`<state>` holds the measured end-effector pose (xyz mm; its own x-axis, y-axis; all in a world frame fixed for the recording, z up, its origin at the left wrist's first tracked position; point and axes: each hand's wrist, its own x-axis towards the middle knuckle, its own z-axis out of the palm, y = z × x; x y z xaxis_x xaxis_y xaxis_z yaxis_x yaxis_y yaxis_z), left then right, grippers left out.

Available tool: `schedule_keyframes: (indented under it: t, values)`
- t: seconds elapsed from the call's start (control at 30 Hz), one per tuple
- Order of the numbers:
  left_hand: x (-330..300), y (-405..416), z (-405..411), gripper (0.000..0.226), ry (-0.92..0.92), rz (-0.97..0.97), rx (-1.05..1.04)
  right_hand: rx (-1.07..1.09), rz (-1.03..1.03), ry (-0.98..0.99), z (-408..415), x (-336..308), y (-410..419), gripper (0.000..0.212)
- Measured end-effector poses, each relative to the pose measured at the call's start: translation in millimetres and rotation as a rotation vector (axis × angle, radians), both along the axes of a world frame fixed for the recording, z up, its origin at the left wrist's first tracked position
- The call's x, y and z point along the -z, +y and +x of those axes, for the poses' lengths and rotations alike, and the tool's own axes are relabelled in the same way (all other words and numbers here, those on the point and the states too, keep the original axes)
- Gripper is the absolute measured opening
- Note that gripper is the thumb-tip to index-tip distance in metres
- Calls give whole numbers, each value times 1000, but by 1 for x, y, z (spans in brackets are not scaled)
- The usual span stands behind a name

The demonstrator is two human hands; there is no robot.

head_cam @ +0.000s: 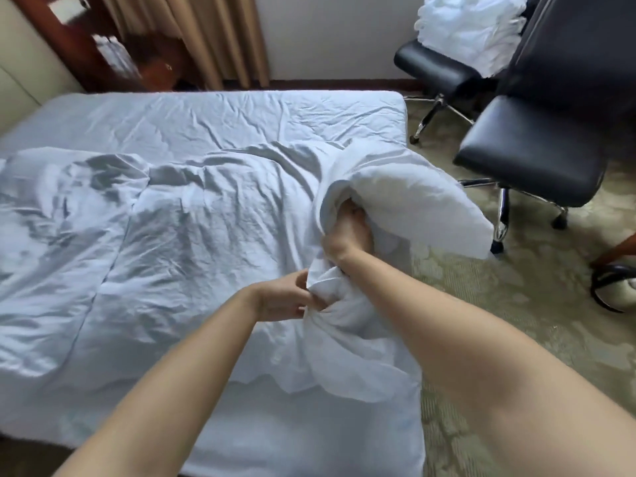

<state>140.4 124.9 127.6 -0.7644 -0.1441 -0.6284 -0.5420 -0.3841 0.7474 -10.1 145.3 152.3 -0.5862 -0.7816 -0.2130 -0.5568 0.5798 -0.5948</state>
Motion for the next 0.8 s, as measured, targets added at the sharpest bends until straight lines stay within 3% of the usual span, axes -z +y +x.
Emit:
schedule_keyframes:
  t: [0.13, 0.27, 0.37, 0.43, 0.5, 0.6, 0.73, 0.8]
  values:
    - [-14, -52, 78, 69, -37, 3, -71, -273, -5, 196, 76, -12, -60, 66]
    - [-3, -112, 196, 71, -236, -101, -187, -599, 47, 367, 178, 13, -113, 52]
    - [14, -141, 267, 66, -289, -198, -362, -833, 250, 375, 246, 47, -146, 48]
    - [25, -149, 292, 63, -332, -182, -324, -928, 375, 348, 279, 76, -156, 52]
    - [42, -155, 302, 72, -395, -154, -293, -961, 432, 346, 298, 104, -157, 57]
    - [69, -168, 302, 72, -413, -142, -433, -951, 465, 311, 310, 130, -150, 67]
    - [87, -180, 289, 66, -400, -212, -557, -799, 501, 192, 311, 137, -137, 85]
    - [93, -181, 280, 66, -381, -256, -602, -703, 479, 152, 308, 135, -132, 81]
